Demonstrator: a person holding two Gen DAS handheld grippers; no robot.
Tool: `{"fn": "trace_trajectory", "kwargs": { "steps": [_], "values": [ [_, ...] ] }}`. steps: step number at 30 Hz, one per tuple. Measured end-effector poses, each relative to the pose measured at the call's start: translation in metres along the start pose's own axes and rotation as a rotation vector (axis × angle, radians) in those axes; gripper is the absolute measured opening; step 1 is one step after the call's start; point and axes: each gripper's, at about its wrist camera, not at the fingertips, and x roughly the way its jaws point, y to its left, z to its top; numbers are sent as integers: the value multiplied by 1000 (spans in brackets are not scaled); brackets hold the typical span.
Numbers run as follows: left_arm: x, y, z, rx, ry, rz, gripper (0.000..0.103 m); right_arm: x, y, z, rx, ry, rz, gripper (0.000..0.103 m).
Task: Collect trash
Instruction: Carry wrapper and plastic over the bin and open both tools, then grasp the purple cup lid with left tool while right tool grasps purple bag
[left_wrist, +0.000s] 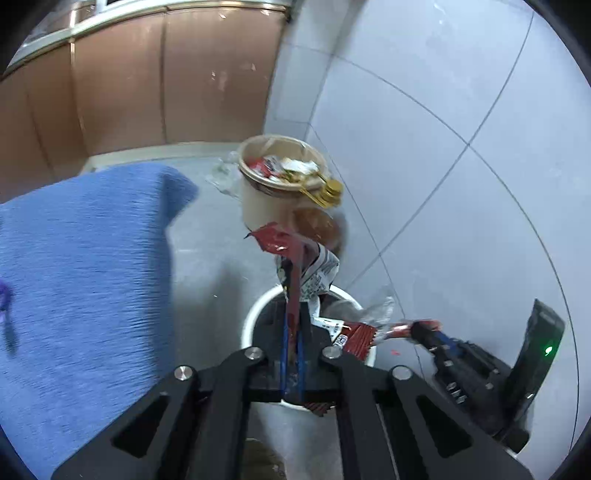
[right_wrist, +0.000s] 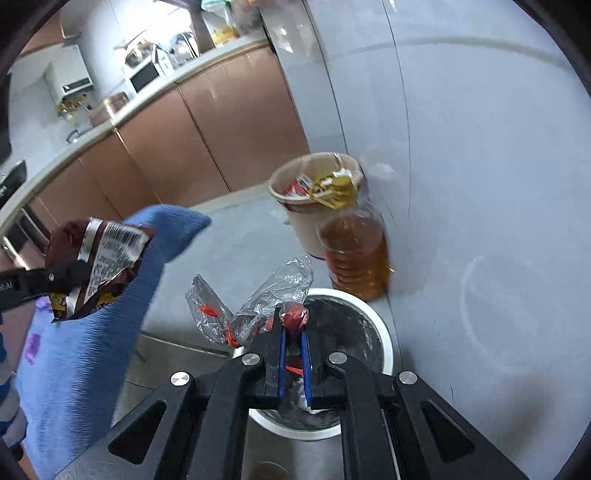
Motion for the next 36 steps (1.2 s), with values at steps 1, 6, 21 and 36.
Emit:
{"fn": "trace_trajectory", "kwargs": {
  "steps": [1,6,21,36],
  "values": [
    [7,-4,0,1,10,-14,6,7,-2,-1,0,10,-14,9],
    [28,-16,-5,-4,32,-64,43,25,-16,-5,27,44,-39,18],
    [-35,7,-18,-49,-76,-5,45,-2,5,-7,4,24,-11,41],
    [-160,132,-89,-137,-275,287,64,-54,113,21,-144,-56,168,58]
  ]
}}
